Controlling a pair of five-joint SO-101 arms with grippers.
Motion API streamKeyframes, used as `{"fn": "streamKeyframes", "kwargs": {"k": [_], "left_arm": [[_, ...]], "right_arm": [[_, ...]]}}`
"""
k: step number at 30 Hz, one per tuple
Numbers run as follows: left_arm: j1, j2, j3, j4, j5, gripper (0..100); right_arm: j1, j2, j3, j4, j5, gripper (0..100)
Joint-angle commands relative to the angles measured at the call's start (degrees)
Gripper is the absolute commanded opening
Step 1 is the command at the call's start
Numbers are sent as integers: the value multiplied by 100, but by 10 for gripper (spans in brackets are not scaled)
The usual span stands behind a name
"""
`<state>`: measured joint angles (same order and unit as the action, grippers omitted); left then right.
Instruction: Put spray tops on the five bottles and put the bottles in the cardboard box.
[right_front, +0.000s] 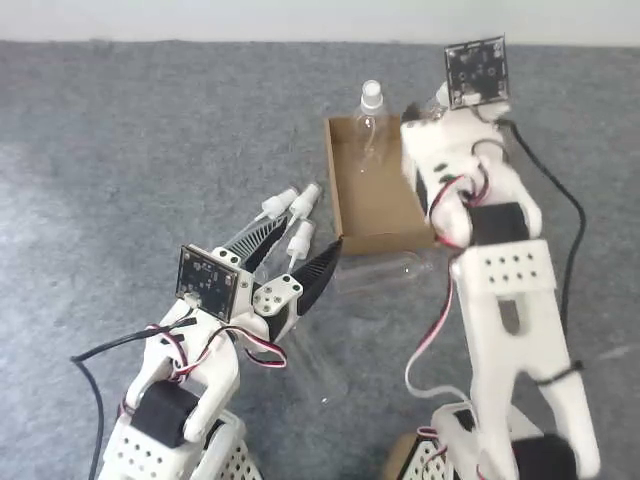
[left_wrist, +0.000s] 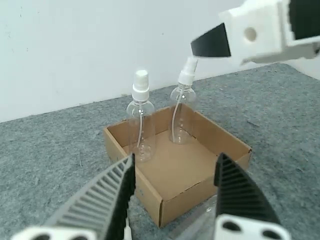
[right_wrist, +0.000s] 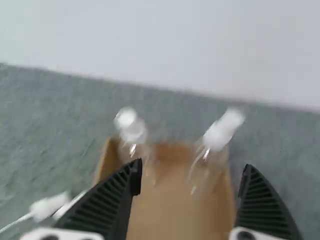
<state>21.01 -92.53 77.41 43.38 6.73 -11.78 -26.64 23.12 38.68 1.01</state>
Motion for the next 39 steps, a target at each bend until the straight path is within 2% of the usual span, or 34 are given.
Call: {"fn": "streamKeyframes", "kwargs": {"k": [1,5,7,13,20,25,31,39], "left_arm": [[-35,-70,-40,-158,-53,240],[-35,-70,-40,-158,-53,240],[-35,-70,-40,-158,-53,240],[-35,-70,-40,-158,-53,240],[-35,-70,-40,-158,-53,240],[-35,-70,-40,-158,-53,240],[-35,-97,-40,-158,-53,240],[-35,-97,-40,-158,-53,240]], "right_arm": [[-127,-787,-62,1719,-1538,267],[-154,-875,158,2519,-3534,270],[-409,-875,457,2571,-3903,270],[-1279,-875,1618,1815,-4396,271],[-1763,-875,2347,840,-4492,271],[-1798,-875,2857,356,-4826,271],[-1701,-875,3095,330,-5134,269],[-1640,-866,3121,330,-5178,268]]}}
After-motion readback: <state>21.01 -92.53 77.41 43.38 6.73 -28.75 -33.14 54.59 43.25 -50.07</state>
